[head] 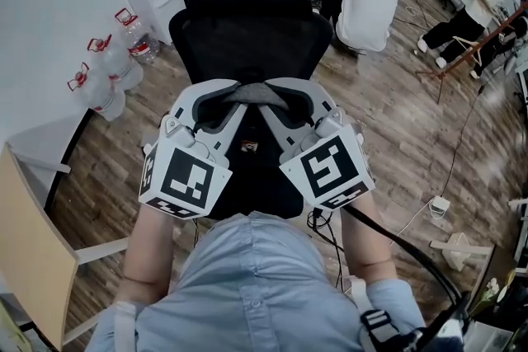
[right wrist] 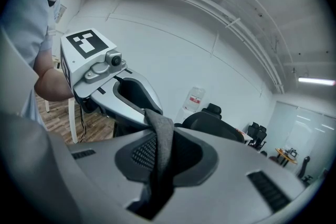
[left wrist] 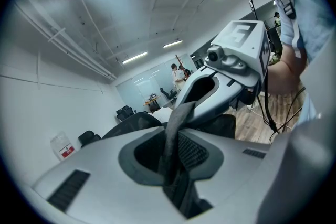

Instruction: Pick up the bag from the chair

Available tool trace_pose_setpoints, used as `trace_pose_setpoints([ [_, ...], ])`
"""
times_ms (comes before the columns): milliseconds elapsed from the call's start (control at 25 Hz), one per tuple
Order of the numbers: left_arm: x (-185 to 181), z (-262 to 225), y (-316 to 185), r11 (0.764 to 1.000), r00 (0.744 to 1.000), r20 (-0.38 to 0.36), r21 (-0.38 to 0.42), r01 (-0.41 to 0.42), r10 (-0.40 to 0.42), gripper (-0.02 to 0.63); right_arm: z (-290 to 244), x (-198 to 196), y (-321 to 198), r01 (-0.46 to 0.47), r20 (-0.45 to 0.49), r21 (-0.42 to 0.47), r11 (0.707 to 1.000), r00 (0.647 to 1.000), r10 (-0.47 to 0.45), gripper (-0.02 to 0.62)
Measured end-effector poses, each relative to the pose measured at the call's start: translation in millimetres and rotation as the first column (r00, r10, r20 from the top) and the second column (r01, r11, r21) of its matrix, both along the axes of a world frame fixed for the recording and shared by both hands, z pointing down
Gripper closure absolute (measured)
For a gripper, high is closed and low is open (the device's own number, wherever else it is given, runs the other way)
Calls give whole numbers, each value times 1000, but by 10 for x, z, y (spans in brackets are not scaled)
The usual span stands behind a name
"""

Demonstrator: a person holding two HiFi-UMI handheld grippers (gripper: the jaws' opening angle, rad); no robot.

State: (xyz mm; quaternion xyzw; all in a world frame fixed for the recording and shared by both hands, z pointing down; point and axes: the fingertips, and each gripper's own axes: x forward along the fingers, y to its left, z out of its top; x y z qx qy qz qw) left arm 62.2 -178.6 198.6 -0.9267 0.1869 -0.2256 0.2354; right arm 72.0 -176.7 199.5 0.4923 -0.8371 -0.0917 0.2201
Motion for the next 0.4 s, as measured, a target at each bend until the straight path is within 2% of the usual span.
trace_pose_setpoints([
  [400, 16, 20, 3, 1000, 1000, 10, 7, -10, 10, 540, 16, 12, -2, -10, -12, -7, 1000, 1000, 10, 551],
])
